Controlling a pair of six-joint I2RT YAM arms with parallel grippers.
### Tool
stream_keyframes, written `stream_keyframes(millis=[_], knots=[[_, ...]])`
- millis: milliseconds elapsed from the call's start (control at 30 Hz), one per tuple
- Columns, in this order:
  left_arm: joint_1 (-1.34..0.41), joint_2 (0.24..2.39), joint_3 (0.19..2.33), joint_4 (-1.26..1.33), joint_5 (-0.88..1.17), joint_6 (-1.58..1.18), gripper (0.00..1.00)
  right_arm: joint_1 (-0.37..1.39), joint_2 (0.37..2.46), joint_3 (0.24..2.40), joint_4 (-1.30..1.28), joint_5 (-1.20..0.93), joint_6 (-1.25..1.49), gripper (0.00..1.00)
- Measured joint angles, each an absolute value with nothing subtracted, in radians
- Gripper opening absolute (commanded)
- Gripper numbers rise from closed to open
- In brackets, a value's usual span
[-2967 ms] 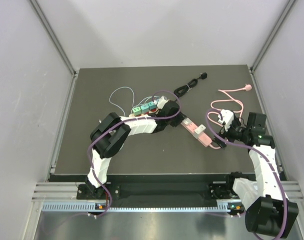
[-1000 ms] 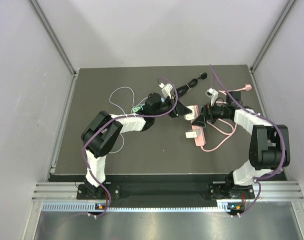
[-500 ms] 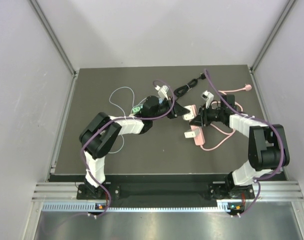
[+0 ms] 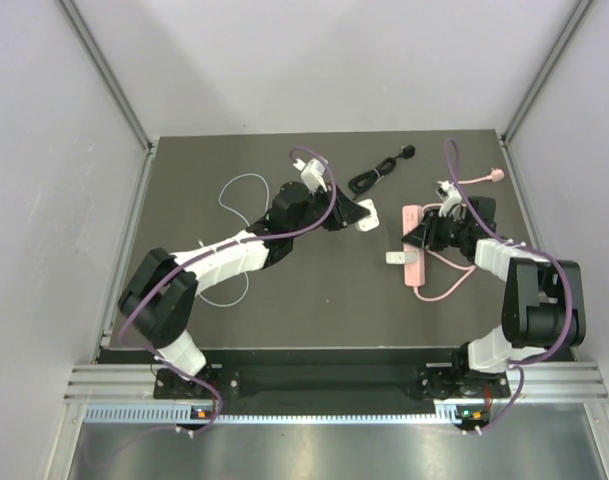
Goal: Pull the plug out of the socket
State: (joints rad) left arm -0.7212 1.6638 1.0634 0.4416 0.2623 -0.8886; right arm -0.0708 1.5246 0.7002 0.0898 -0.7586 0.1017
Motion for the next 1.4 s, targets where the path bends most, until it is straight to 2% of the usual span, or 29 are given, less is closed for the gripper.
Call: stream_keyframes(millis=[333,600,767,1033,1300,1400], knots=[[-0.654,1.516,0.974,0.288,0.239,-0.699,0.0,-0.075,1.528,0.701,0.095,-0.796,0.088,0.0],[-0.314,1.34,0.859,0.303,0.253,-0.712,0.0,-0.075,1.564,0.752,0.004,-0.916,-0.007,0.0],[-0.086,1.34,0.796,0.368,0.242,-0.788,0.0,-0.075,1.605,0.807,-0.08,-0.962,-0.08,0.0],[0.202,1.55,0.776,0.476,0.221,-0.906,0.0,-0.075,1.605,0.807,-0.118,-0.992,-0.113,0.01],[0.323,1.877,0.931,0.496,0.253,-0.96,0.0,-0.075,1.605,0.807,-0.121,-0.997,-0.114,0.01],[0.339,1.951,0.99,0.493,0.257,-0.966,0.04,-0.075,1.605,0.807,-0.121,-0.998,-0.116,0.01]])
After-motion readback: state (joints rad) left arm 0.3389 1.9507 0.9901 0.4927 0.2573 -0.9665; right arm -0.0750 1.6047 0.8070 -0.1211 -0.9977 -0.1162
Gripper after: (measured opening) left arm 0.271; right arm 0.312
